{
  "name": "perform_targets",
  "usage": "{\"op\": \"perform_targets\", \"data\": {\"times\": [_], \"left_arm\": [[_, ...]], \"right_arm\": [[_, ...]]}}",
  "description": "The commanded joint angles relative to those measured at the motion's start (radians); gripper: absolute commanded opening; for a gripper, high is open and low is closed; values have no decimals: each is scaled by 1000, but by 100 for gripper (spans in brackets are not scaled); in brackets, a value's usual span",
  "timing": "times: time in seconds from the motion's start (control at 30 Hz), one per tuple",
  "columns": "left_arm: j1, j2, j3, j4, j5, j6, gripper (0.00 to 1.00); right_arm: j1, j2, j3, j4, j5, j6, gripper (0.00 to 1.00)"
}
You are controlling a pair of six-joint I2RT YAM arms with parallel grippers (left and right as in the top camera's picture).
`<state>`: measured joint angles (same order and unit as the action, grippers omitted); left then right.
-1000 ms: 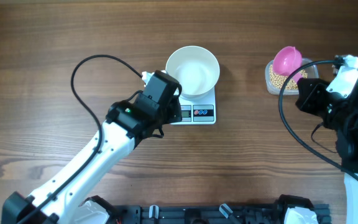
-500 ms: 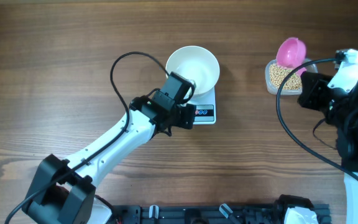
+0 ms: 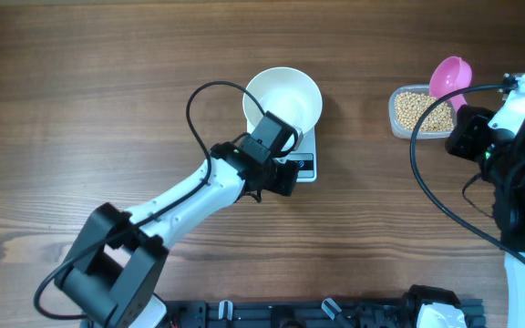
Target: Scoop item into bowl and weigh 150g on scale
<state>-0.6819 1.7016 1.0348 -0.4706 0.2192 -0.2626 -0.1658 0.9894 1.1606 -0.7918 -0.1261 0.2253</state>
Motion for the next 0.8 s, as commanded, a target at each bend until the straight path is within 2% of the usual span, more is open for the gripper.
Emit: {"op": "perform_targets", "data": {"times": [0.0,0.17,0.3,0.47,0.63,0.77], "left_arm": [[-1,19,-5,0,-9,22,4],[0,-46,-4,-13,-16,19,4],[0,-223,-5,-29,-154,-36,4],[-2,-316,-27,-73,-148,-67,4],[5,-338,-182,-24,-138,-132,4],[17,-479,-192,-9,-111,-142,4]], "right_arm": [[-2,8,16,4,41,-17,4],[-2,29,16,-2,63,-20,4],[-2,56,16,-15,63,-20,4],[-2,65,16,-29,63,-20,4],[-2,64,16,-33,63,-32,4],[-2,64,16,-33,63,-64,5]]}}
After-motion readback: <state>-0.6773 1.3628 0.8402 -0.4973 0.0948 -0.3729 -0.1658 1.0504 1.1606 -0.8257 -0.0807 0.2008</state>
